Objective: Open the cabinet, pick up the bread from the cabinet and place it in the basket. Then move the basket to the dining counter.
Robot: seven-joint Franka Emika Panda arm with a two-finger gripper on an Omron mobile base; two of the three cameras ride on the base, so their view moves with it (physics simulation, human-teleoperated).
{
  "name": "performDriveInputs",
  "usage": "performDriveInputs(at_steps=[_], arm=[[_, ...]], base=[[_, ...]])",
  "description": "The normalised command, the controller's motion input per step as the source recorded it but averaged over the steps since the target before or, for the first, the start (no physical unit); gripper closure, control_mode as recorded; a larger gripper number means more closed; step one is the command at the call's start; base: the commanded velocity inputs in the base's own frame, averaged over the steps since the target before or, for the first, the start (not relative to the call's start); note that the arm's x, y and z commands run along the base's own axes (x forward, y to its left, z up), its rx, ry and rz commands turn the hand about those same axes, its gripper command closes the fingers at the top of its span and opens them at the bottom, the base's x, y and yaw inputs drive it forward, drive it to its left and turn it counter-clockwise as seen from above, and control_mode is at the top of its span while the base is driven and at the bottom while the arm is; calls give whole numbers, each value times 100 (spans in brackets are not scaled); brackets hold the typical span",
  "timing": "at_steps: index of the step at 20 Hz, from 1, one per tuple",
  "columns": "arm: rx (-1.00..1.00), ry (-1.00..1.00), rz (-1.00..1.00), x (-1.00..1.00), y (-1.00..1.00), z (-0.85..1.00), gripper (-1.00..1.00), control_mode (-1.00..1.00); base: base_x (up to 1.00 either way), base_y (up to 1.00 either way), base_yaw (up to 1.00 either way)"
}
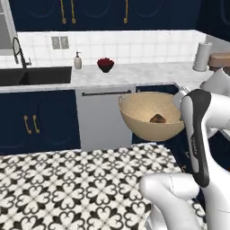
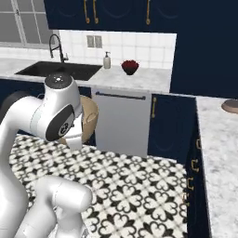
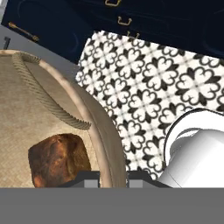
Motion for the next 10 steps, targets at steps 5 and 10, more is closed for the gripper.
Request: performDriveInputs(at_steps=[5, 10], arm=[[0, 0, 0, 0, 0, 0, 100, 100], [0, 0, 0, 0, 0, 0, 100, 100]], base=[[-3, 0, 100], [-2, 0, 100]])
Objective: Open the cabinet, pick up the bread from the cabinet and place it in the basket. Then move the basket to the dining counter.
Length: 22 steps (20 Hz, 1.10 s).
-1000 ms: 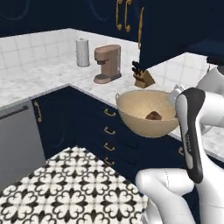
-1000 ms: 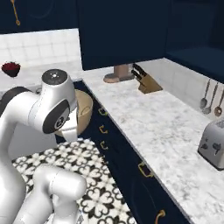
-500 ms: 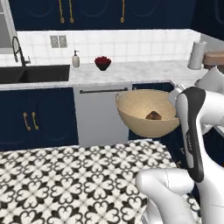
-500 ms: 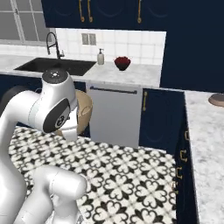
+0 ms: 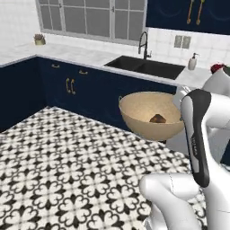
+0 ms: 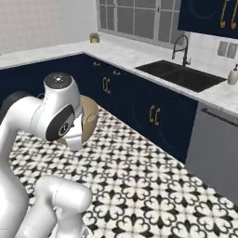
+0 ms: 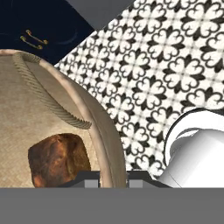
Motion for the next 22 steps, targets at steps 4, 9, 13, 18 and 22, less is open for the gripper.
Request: performDriveInputs(at_steps=[4, 9, 13, 18, 22], arm=[[0, 0, 0, 0, 0, 0, 100, 100], [0, 0, 0, 0, 0, 0, 100, 100], [0, 0, 0, 0, 0, 0, 100, 100], [0, 0, 0, 0, 0, 0, 100, 100], [0, 0, 0, 0, 0, 0, 100, 100]], base=[[38, -7, 94], [100, -28, 69], [100, -88, 31], [100, -85, 2], [100, -7, -1]])
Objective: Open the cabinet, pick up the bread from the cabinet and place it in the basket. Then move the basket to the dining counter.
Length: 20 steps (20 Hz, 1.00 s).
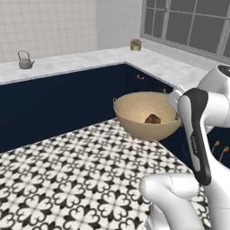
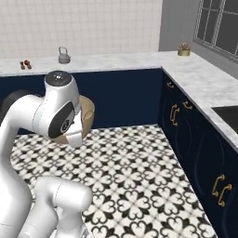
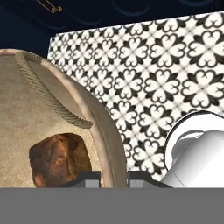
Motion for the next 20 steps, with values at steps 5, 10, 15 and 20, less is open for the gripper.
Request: performDriveInputs(at_steps=[5, 10, 15, 20], arm=[[0, 0, 0, 0, 0, 0, 100, 100], [0, 0, 0, 0, 0, 0, 100, 100], [0, 0, 0, 0, 0, 0, 100, 100], [0, 0, 0, 0, 0, 0, 100, 100]], base=[[100, 0, 3], [100, 0, 24], [100, -7, 25], [100, -22, 33]])
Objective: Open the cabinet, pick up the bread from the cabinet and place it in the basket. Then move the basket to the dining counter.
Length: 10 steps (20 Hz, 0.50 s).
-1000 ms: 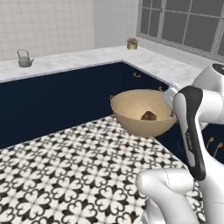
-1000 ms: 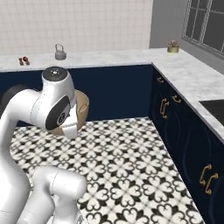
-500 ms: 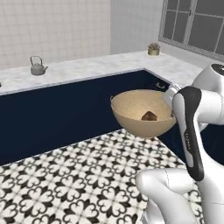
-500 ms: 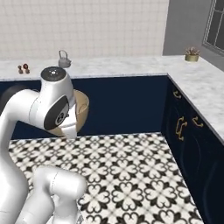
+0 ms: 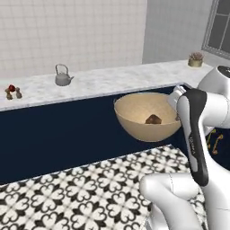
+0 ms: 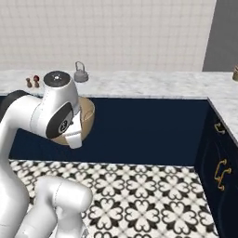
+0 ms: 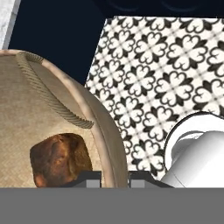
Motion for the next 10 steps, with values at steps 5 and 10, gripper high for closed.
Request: performDriveInputs(at_steps=[5, 10], arm=[[0, 0, 0, 0, 0, 0, 100, 100], [0, 0, 0, 0, 0, 0, 100, 100]], base=[[100, -39, 30], [100, -82, 3]])
